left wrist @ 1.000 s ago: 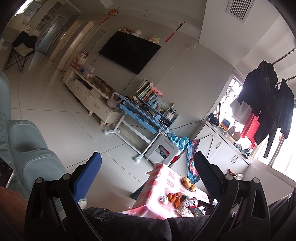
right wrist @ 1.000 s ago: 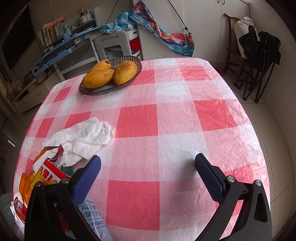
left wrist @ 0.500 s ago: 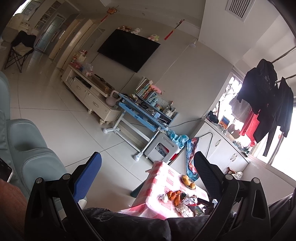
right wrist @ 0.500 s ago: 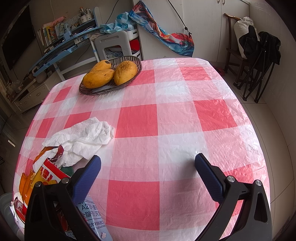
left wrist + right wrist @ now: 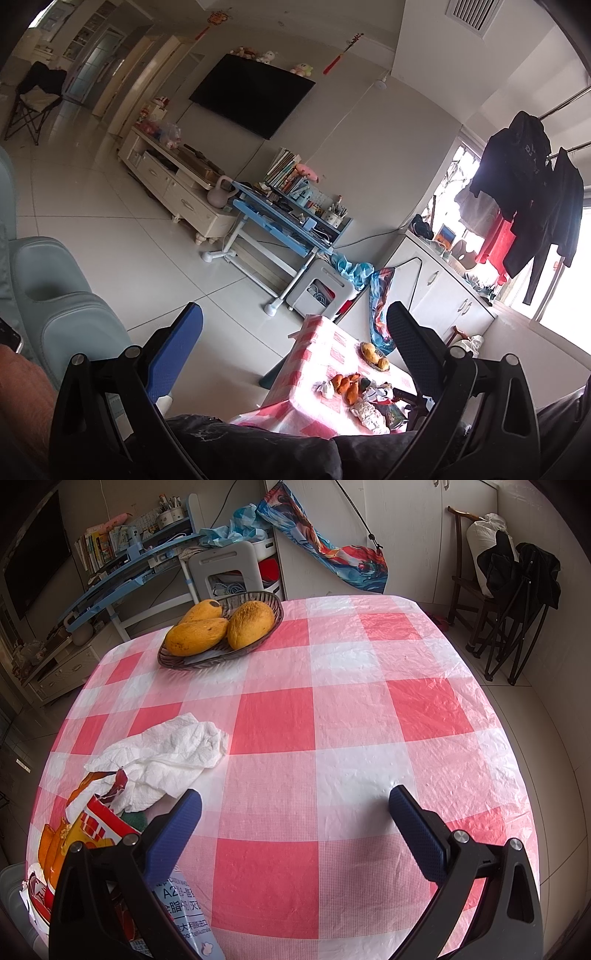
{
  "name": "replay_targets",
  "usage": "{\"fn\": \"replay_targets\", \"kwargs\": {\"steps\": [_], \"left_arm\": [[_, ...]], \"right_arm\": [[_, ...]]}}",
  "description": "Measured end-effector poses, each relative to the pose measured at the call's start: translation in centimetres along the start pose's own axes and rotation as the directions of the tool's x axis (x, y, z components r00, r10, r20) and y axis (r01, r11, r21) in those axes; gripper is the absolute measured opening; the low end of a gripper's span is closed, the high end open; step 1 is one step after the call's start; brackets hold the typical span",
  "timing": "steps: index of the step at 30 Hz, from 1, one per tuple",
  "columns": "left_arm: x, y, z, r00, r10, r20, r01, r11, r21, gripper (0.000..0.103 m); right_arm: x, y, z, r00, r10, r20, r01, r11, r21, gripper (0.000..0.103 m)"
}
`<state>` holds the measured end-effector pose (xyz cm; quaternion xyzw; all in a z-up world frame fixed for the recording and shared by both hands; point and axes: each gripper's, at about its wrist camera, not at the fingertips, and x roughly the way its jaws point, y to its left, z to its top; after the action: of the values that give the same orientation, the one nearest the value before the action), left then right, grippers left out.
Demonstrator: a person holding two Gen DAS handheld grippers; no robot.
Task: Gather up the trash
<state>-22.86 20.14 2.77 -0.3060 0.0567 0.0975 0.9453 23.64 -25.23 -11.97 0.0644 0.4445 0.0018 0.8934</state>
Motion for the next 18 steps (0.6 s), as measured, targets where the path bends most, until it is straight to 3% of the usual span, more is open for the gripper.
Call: {"fn": "replay_targets", "kwargs": {"steps": [13,18], "left_arm": [[-0.03,0.15,-0.11,1.000,0.012,0.014,-0.012,1.000,-0.007,0.095],[0.42,-0.08,-0.50,1.000,0.005,-0.014,-0.005,1.000,0.002,0.095]], "right_arm": [[0.03,0.03,0.02,1.000,0.000,0.000,0.000,1.000,0.000,0.097],[0.00,0.02,-0.01,1.000,0.000,0.000,0.000,1.000,0.000,0.097]]}}
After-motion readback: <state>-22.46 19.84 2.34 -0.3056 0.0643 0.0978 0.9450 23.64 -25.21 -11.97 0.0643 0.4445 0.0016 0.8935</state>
